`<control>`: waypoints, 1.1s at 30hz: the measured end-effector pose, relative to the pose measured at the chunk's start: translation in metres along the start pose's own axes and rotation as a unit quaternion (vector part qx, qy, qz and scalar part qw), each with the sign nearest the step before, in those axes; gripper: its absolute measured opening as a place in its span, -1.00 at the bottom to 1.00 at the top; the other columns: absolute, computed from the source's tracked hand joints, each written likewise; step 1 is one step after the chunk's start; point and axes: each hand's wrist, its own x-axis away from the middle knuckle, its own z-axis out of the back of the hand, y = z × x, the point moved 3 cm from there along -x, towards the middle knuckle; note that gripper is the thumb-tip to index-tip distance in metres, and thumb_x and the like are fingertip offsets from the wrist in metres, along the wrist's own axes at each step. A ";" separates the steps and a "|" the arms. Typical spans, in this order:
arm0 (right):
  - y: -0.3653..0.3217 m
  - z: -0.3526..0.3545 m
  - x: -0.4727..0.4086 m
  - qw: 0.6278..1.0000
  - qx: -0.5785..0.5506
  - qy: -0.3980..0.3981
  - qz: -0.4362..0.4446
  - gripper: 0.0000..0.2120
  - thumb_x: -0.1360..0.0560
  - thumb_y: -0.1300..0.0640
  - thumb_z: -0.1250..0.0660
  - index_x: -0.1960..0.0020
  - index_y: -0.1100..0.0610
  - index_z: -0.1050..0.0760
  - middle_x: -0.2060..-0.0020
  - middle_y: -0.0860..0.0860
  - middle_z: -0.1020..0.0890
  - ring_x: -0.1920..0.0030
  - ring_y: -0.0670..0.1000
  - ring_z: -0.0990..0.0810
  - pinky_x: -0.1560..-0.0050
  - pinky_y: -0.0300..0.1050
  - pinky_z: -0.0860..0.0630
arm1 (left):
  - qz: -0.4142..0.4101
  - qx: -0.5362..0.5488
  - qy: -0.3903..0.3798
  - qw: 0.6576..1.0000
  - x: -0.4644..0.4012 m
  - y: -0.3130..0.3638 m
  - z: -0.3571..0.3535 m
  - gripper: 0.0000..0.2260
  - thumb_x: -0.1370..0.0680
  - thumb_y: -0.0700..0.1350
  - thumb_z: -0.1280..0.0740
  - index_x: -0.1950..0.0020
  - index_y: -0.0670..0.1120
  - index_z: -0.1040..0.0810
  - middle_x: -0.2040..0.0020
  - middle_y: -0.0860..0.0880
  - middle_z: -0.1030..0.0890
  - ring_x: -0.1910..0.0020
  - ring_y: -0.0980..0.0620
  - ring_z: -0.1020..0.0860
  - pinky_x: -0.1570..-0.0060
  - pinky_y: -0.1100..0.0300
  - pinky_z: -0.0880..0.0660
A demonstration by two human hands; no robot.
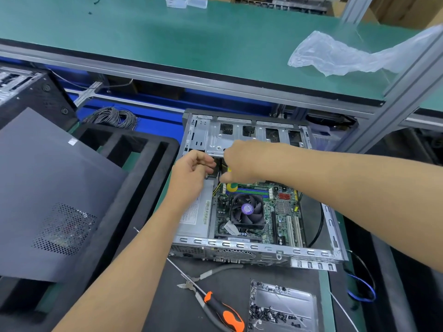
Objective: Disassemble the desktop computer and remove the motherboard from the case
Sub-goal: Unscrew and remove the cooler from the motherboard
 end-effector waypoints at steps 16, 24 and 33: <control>-0.004 0.004 -0.002 0.990 0.077 0.000 0.119 -0.69 -0.64 -0.04 -0.19 -0.25 0.15 -0.40 0.09 0.08 -0.47 0.10 0.13 -0.53 0.22 -0.01 -0.47 | -0.003 -0.005 -0.005 1.000 0.000 0.000 -0.001 -0.70 -0.46 -0.48 -0.13 0.06 -0.20 -0.57 0.15 -0.10 -0.66 0.20 0.07 -0.62 0.11 0.26 -0.57; -0.007 -0.008 -0.005 0.985 -0.156 0.030 -0.061 -0.43 -0.45 -0.38 -0.27 0.16 0.18 -0.44 0.38 0.02 -0.44 0.38 -0.01 -0.45 0.45 -0.12 -0.24 | -0.003 0.004 -0.005 1.000 0.000 -0.001 0.000 -0.67 -0.45 -0.49 -0.14 0.10 -0.15 -0.59 0.16 -0.07 -0.66 0.20 0.10 -0.62 0.18 0.27 -0.56; -0.019 0.005 -0.002 0.990 0.063 -0.015 0.123 -0.84 -0.57 0.06 -0.28 -0.13 0.06 -0.43 0.25 -0.01 -0.28 0.14 0.14 -0.51 0.28 -0.06 -0.38 | -0.009 -0.006 -0.011 1.000 -0.001 -0.002 -0.001 -0.68 -0.42 -0.50 -0.15 0.07 -0.18 -0.58 0.24 -0.05 -0.66 0.26 0.04 -0.65 0.19 0.22 -0.57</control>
